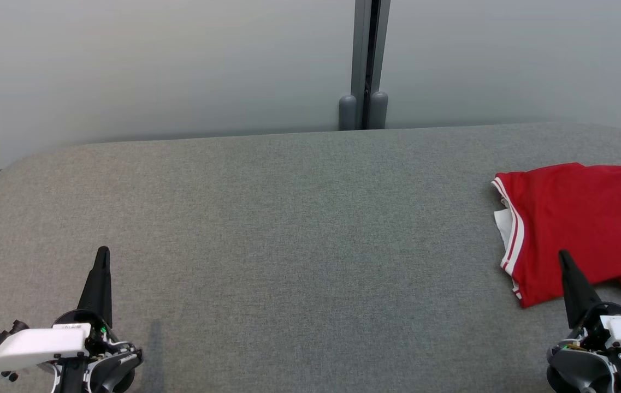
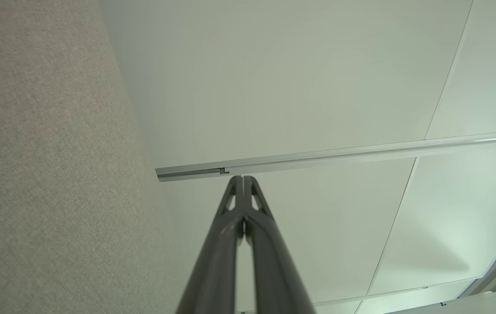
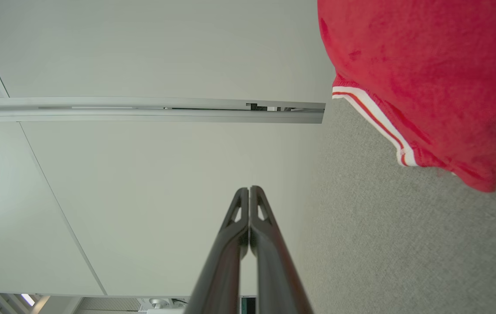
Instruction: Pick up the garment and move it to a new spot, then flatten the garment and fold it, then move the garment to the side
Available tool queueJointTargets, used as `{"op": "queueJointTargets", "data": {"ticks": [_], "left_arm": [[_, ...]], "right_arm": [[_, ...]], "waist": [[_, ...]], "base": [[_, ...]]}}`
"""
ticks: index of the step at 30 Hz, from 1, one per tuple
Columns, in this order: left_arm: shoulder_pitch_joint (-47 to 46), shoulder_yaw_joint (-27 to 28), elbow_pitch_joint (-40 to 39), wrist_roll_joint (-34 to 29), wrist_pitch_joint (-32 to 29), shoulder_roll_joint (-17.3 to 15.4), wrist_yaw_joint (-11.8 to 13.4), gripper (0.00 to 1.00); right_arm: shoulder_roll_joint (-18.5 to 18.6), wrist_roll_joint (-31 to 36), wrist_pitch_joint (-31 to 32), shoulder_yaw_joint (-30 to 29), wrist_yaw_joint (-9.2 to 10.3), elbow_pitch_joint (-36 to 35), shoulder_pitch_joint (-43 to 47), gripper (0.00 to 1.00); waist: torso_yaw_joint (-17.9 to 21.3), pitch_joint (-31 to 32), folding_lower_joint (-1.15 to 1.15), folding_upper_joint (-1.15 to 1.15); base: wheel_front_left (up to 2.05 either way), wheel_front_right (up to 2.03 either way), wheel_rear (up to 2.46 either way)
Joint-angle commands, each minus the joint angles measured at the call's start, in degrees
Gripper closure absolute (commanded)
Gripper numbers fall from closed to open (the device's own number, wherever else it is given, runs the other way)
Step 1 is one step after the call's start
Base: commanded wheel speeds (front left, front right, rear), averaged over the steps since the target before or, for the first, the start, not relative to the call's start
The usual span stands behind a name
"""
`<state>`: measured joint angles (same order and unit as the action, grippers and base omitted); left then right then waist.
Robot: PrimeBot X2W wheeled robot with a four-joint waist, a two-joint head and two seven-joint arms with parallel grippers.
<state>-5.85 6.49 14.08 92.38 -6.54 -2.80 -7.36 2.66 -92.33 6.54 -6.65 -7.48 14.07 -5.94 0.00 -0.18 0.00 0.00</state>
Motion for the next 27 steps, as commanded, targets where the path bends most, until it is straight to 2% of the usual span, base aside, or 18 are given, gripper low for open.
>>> {"op": "queueJointTargets", "data": {"ticks": [1, 27], "left_arm": [[-0.79, 0.24, 0.04, 0.05, -0.20, -0.13, -0.32, 1.00], [-0.79, 0.23, 0.02, 0.06, -0.19, -0.13, -0.28, 1.00]], "right_arm": [[0.29, -0.09, 0.22, -0.07, -0.02, -0.12, -0.50, 1.00], [0.29, -0.12, 0.20, -0.03, -0.02, -0.12, -0.50, 1.00]], "waist": [[0.00, 0.00, 0.00, 0.00], [0.00, 0.00, 0.00, 0.00]], "base": [[0.00, 0.00, 0.00], [0.00, 0.00, 0.00]]}}
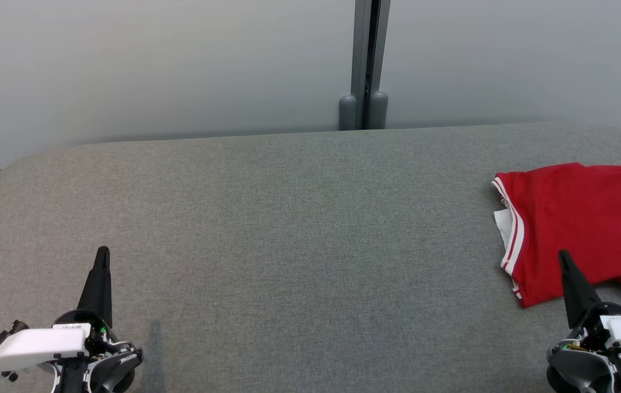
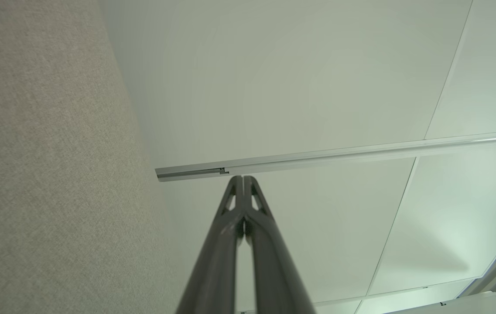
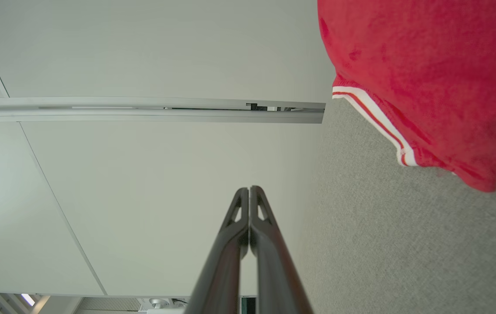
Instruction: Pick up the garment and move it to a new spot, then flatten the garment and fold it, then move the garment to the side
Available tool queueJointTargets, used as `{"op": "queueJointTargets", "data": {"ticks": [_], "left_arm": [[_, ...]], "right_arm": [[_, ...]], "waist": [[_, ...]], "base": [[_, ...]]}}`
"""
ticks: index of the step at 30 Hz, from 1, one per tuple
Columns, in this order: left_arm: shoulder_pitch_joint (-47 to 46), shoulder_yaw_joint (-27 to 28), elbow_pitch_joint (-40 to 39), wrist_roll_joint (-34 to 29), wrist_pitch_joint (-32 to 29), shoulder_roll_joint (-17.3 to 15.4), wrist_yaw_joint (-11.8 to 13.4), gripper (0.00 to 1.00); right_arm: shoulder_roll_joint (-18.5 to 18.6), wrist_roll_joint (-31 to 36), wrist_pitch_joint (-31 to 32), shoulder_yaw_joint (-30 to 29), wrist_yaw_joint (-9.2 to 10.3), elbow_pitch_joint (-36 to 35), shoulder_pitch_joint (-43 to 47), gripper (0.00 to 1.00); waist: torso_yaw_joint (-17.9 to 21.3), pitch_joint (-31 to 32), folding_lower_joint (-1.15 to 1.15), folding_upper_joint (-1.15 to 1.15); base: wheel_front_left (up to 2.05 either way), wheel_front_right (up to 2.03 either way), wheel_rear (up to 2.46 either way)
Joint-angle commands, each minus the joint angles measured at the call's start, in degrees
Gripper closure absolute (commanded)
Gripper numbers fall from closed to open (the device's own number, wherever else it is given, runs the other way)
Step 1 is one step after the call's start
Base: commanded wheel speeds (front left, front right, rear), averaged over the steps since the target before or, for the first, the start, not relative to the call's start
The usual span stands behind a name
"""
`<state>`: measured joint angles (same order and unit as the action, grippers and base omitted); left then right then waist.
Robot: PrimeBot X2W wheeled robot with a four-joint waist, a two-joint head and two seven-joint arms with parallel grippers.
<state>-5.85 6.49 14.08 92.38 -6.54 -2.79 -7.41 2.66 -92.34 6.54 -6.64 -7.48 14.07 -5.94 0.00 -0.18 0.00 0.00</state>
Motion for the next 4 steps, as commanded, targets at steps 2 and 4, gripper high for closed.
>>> {"op": "queueJointTargets", "data": {"ticks": [2, 4], "left_arm": [[-0.79, 0.23, 0.02, 0.06, -0.19, -0.15, -0.23, 1.00], [-0.79, 0.23, 0.02, 0.06, -0.19, -0.15, -0.23, 1.00]], "right_arm": [[0.29, -0.11, 0.20, -0.04, -0.02, -0.12, -0.50, 1.00], [0.29, -0.11, 0.19, -0.03, -0.02, -0.12, -0.50, 1.00]], "waist": [[0.00, 0.00, 0.00, 0.00], [0.00, 0.00, 0.00, 0.00]], "base": [[0.00, 0.00, 0.00], [0.00, 0.00, 0.00]]}}
